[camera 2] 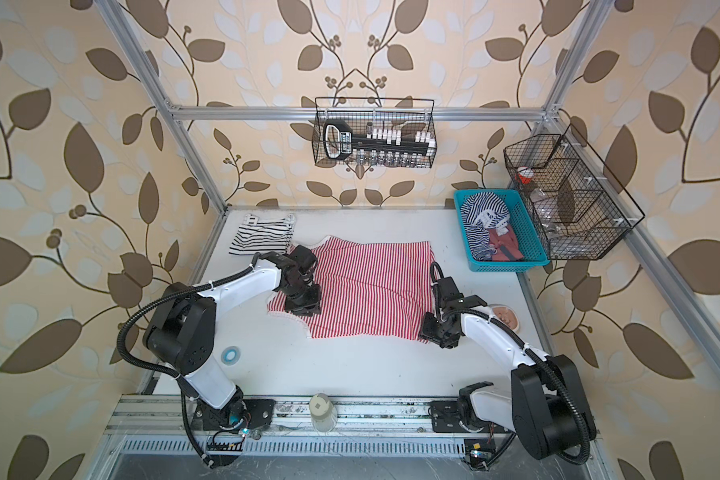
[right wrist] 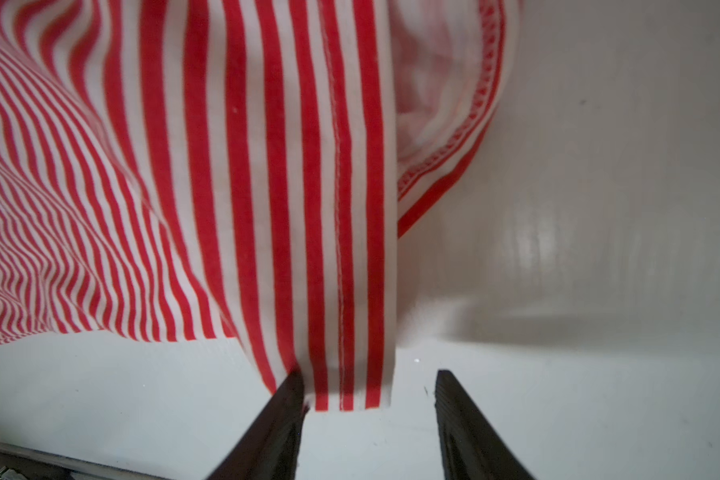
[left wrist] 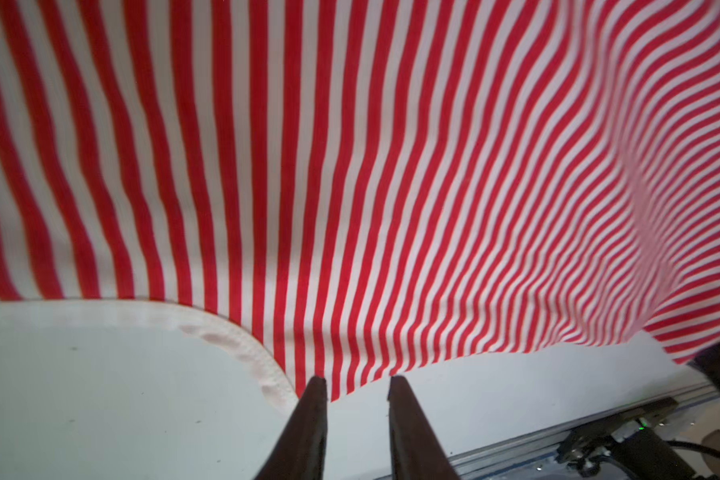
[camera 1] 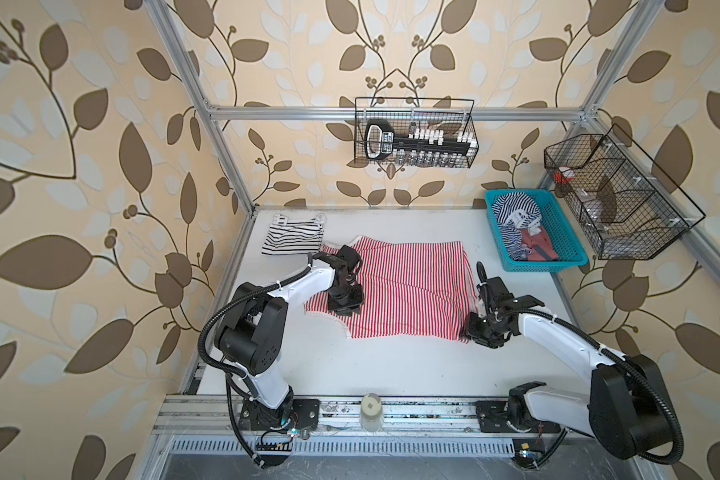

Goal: Fold and stack the tank tops
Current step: 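Grasp the near edge of the striped top with both grippers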

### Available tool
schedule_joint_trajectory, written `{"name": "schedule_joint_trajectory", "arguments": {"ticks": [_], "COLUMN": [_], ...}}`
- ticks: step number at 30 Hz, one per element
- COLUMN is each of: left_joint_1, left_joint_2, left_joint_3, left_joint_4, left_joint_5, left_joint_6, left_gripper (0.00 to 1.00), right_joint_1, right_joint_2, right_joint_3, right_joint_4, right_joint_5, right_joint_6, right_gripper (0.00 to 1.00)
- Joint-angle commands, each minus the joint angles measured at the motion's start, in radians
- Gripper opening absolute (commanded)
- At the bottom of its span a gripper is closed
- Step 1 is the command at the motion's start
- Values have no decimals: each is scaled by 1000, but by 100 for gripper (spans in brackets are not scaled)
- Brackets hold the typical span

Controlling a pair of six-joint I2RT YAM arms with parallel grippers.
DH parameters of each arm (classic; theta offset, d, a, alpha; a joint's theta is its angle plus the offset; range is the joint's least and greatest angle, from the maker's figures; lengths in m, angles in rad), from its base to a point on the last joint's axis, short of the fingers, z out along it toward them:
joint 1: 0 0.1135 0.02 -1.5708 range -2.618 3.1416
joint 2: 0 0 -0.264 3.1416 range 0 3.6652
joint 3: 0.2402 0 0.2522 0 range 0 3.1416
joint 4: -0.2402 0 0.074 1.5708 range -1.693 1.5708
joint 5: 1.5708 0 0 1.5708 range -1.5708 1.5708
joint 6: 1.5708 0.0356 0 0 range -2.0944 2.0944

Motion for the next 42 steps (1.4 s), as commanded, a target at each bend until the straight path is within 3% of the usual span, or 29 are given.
{"name": "schedule_joint_trajectory", "arguments": {"ticks": [1, 4, 8, 11, 20, 31, 36, 38, 42], "left_joint_1": [-12, -23, -29, -31, -30, -32, -37, -40, -39], "left_joint_2": [-63, -68, -44, 1, 124, 122, 110, 114, 132], "left_joint_3": [-42, -78, -128, -162, -197, -245, -248, -249, -246], "left_joint_4": [-9, 6, 57, 95, 128, 119, 108, 104, 98], "left_joint_5": [5, 20, 45, 31, -49, -71, -76, -88, -114], "left_joint_6": [-12, -20, -41, -51, -61, -59, -54, -53, -51], "left_gripper": [28, 28, 28, 28, 24, 23, 23, 24, 24], "right_joint_1": [-2, -4, -6, -20, -58, -13, 33, 36, 19], "right_joint_2": [18, 32, 13, -27, -142, -63, -30, -33, -44], "right_joint_3": [-27, -46, -55, -50, 52, 188, 157, 152, 221], "right_joint_4": [55, 81, 83, 52, -140, -368, -345, -325, -339], "right_joint_5": [-32, -46, -48, -35, 46, 191, 192, 171, 118], "right_joint_6": [17, 21, 26, 22, -43, -115, -96, -90, -122], "right_gripper": [52, 45, 12, 0, 0, 0, 6, 0, 0]}}
